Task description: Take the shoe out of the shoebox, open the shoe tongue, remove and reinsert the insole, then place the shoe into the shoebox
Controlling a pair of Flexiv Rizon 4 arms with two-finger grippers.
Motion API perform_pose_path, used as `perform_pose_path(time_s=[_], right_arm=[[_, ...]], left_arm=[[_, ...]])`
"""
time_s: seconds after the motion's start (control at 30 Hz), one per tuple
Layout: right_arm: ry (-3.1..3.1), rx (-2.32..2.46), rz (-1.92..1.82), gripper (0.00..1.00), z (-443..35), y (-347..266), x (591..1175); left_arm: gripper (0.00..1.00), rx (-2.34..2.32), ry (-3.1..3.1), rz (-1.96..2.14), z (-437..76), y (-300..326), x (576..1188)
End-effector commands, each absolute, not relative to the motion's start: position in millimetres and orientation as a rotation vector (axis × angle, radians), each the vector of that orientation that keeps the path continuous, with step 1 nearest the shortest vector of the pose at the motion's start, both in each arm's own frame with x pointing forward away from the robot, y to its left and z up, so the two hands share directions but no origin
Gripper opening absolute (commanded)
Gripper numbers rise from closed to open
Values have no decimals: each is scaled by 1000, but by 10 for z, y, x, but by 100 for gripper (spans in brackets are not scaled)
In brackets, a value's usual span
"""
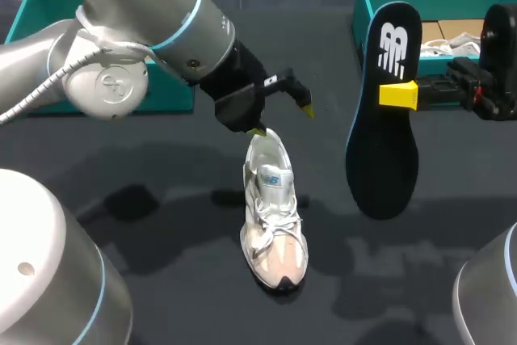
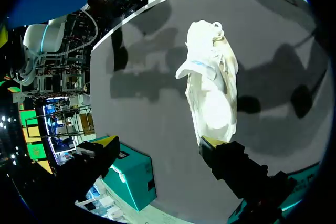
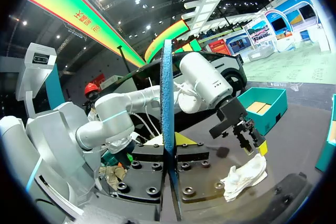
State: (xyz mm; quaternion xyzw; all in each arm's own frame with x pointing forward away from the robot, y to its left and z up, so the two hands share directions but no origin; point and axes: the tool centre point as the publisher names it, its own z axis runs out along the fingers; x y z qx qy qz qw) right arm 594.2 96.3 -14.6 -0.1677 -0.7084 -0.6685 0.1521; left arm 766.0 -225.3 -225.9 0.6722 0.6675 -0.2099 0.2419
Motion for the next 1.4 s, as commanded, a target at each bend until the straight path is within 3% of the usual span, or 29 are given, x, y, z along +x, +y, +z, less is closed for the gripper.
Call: perform_pose_path(time_s=[0.03, 0.47, 0.7, 1.3, 1.4], right_arm=[[-2033, -483, -1919, 0, -156, 979, 5946], [-2033, -483, -1919, 0, -156, 979, 5946], [-2033, -483, -1919, 0, -156, 979, 5946], [-2033, -483, -1919, 0, -156, 979, 5946], [-1997, -531, -1872, 0, -191, 982, 6175]], left_arm=[[100, 1607, 1559, -916, -2158, -2270, 7786], [100, 1576, 1568, -927, -2150, -2321, 7788], [100, 1342, 1476, -1085, -1740, -2335, 7763], [100, 1208, 1417, -1036, -1523, -2263, 7702], [100, 1198, 1400, -1026, -1460, -2202, 7703]])
